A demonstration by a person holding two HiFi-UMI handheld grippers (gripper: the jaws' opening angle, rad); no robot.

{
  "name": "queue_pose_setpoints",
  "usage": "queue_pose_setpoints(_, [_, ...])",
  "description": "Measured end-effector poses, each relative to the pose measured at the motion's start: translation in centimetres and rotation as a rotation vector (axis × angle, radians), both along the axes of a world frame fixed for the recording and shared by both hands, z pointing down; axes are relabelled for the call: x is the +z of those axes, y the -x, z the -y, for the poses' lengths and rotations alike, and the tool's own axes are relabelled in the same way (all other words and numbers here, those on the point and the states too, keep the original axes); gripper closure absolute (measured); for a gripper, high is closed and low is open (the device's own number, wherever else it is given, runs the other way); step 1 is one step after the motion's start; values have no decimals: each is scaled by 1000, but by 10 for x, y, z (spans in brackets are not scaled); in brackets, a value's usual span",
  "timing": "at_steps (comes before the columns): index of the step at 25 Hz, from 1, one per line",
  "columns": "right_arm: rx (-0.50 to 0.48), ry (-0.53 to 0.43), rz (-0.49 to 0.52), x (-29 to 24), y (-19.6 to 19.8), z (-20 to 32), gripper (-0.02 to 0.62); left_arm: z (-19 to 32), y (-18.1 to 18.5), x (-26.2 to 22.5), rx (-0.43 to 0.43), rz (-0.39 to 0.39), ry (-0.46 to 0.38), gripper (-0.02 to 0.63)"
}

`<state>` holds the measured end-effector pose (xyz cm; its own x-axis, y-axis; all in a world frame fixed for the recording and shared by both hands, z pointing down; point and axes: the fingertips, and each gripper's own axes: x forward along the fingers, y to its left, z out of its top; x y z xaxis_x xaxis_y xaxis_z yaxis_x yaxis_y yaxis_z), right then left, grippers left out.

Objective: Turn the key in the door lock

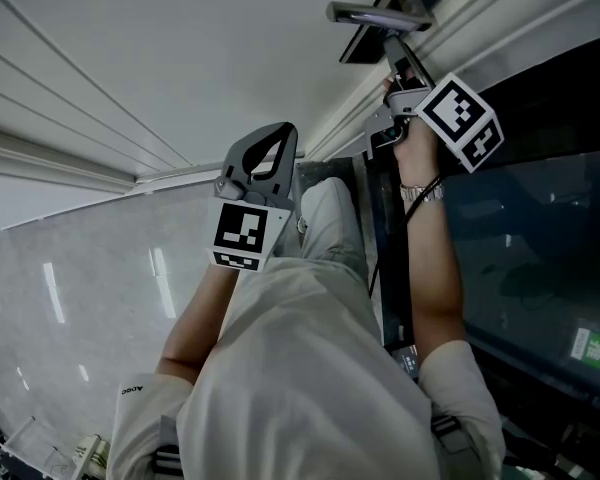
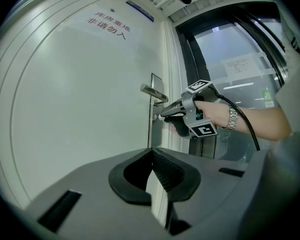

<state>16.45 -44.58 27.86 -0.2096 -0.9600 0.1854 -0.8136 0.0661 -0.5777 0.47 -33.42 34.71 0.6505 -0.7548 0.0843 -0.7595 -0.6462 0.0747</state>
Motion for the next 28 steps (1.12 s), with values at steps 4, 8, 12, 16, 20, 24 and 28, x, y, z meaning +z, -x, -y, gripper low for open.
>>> queue_pose_setpoints(4, [6, -1, -15, 0, 0, 1, 504, -3, 4, 3, -3, 2, 5, 597])
queue_pose_setpoints(8, [3, -8, -1, -5, 3, 0, 580, -6, 8, 2, -11, 5, 5, 597])
queue_pose_setpoints(12, [6, -5, 117, -3, 3, -2, 580, -9, 11, 3, -20, 1, 5, 597])
queue_pose_setpoints(16, [26, 14, 364, 1, 0, -1, 584, -9, 12, 5, -24, -3, 9, 597])
queue_pose_setpoints(20, [46, 14, 466, 3, -4, 0, 583, -10, 14, 5, -27, -4, 11, 597])
queue_pose_setpoints(24, [13, -10, 363, 1, 0, -2, 583, -12, 16, 4, -29, -5, 10, 597])
queue_pose_setpoints(28, [-27, -18, 180, 4, 5, -4, 546, -9, 15, 6, -25, -2, 10, 597])
